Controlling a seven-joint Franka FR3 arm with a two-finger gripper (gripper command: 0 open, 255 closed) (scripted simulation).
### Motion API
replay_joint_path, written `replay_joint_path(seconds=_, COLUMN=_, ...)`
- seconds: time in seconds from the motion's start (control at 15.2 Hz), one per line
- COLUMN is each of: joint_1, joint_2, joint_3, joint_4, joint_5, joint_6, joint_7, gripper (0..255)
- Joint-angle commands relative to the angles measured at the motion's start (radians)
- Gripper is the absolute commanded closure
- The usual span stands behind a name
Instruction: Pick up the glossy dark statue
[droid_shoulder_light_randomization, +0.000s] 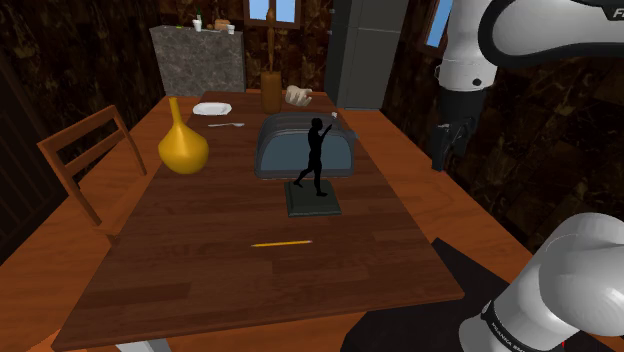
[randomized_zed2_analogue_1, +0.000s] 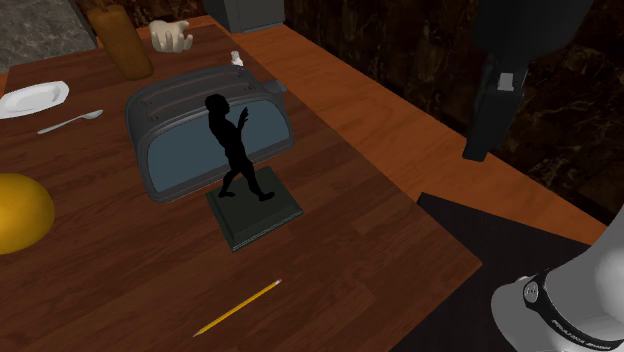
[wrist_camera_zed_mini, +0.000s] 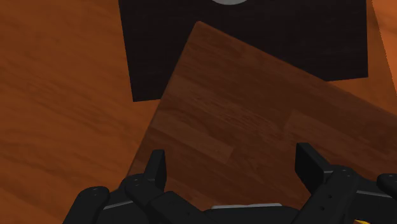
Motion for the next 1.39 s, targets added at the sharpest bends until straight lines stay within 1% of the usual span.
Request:
replay_joint_path(seconds=0.0, joint_1=0.000, joint_2=0.000, joint_3=0.000, joint_4=0.000, joint_5=0.000, joint_6=0.000, joint_7=0.000, gripper=0)
replay_joint_path(seconds=0.33, joint_1=-0.007, joint_2=0.169, joint_3=0.039, joint_4=0.076, joint_5=0.043, joint_6=0.123, joint_7=0.103, gripper=0)
replay_joint_path(seconds=0.66, joint_1=-0.016, joint_2=0.343, joint_3=0.071, joint_4=0.182, joint_5=0.066, joint_6=0.223, joint_7=0.199, gripper=0)
replay_joint_path(seconds=0.99, joint_1=-0.026, joint_2=0.517, joint_3=0.095, joint_4=0.318, joint_5=0.071, joint_6=0.295, joint_7=0.290, gripper=0)
replay_joint_path(seconds=1.32, joint_1=-0.031, joint_2=0.691, joint_3=0.109, joint_4=0.484, joint_5=0.062, joint_6=0.338, joint_7=0.376, gripper=0)
